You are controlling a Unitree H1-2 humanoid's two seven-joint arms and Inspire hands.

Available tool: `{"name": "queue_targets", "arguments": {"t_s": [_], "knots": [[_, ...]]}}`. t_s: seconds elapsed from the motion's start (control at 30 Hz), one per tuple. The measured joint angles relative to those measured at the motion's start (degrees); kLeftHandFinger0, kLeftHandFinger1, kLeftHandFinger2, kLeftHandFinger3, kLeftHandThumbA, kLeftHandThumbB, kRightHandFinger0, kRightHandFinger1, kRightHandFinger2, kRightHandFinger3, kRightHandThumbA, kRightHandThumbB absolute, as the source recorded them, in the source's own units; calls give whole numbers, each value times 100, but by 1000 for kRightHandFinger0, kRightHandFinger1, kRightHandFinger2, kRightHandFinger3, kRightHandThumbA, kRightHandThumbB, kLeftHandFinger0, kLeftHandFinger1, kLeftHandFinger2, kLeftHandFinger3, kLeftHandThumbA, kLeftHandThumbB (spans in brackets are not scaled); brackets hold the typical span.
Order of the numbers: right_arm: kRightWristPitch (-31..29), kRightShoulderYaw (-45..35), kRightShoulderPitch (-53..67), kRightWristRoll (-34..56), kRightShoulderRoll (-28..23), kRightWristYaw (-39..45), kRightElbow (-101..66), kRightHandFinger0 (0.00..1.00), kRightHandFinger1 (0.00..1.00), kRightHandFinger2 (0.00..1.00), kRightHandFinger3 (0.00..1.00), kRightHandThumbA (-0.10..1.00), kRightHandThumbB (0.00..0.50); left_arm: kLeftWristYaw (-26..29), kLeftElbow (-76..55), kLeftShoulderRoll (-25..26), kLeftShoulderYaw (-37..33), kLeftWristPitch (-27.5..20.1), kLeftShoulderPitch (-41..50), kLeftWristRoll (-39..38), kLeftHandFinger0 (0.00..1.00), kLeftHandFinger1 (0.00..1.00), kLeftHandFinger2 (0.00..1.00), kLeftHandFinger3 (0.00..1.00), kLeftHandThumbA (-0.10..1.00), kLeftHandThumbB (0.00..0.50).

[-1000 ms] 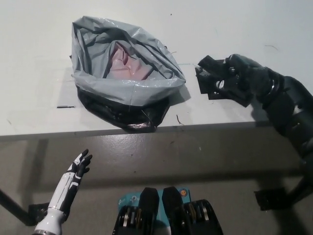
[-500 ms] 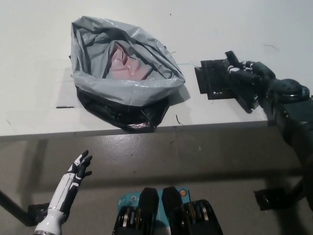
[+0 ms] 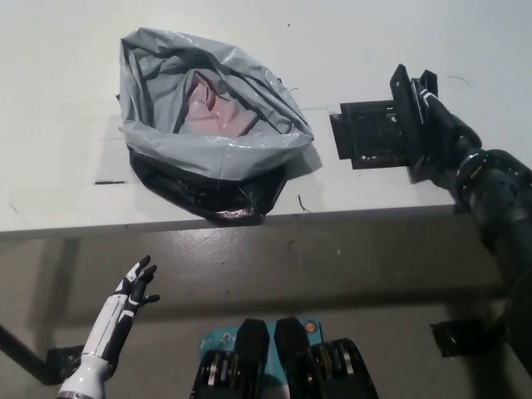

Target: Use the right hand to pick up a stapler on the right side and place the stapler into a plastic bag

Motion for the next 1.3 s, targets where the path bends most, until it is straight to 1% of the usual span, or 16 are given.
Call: {"name": "queue_targets", "arguments": {"t_s": [0.1,0.23,0.47,0.5,0.53,0.6,0.67,0.77,0.8,0.83,0.87,0.9,1.0,1.1,1.17,1.3], "knots": [[163,-356,-21,325,215,37,-37,0,147,595,451,155,180,0,0,2,-1,9,1,4,847,1000,1000,1000,1000,395],[460,-477,-139,649,661,85,-256,0,140,567,309,46,164,-1,-2,1,-21,14,-2,8,835,1000,1000,1000,1000,404],[675,-211,-767,809,1106,84,-578,0,165,574,781,89,149,0,-4,3,-43,44,6,12,816,1000,1000,1000,1000,411],[697,-140,-887,813,1141,85,-600,0,184,607,826,105,149,0,-4,4,-47,53,9,14,818,1000,1000,1000,1000,414],[740,-22,-1073,814,1178,87,-608,77,318,736,942,87,201,0,-5,6,-57,62,14,21,812,1000,1000,1000,1000,412],[786,121,-1276,813,1208,88,-610,1,181,617,851,60,184,-1,-8,8,-76,70,17,31,817,1000,1000,1000,1000,417],[818,265,-1488,812,1224,88,-610,0,171,617,863,39,197,-2,-19,7,-97,74,17,38,820,1000,1000,1000,1000,421],[864,549,-1844,804,1231,81,-604,0,82,532,700,60,191,-22,-46,12,-155,87,17,59,813,1000,1000,1000,1000,403],[865,606,-1911,797,1232,79,-601,0,67,525,778,44,197,-26,-49,14,-167,88,17,64,806,1000,1000,1000,1000,399],[865,781,-2050,773,1232,72,-590,0,45,509,734,2,209,-33,-56,23,-207,88,17,79,801,1000,1000,1000,1000,389],[863,884,-2130,752,1234,66,-576,0,24,489,554,0,213,-38,-56,29,-224,87,16,87,800,1000,1000,1000,1000,388],[858,1073,-2262,699,1236,51,-530,0,22,498,705,-51,245,-43,-56,37,-242,86,16,93,804,1000,1000,1000,1000,379],[831,1517,-2506,573,1269,-9,-441,0,87,561,820,-56,261,-73,-59,55,-273,81,17,102,798,1000,1000,1000,997,362],[668,2263,-2735,282,1393,-157,-299,0,181,595,283,168,239,-113,-91,91,-312,76,22,118,781,1000,1000,1000,995,366],[586,2894,-2754,5,1497,-257,-244,21,233,615,85,221,218,-116,-108,91,-335,81,24,130,769,994,1000,1000,989,365],[457,3886,-2620,-469,1655,-423,-89,0,286,540,56,65,185,-117,-119,92,-363,87,45,136,768,988,1000,1000,980,369]]}}
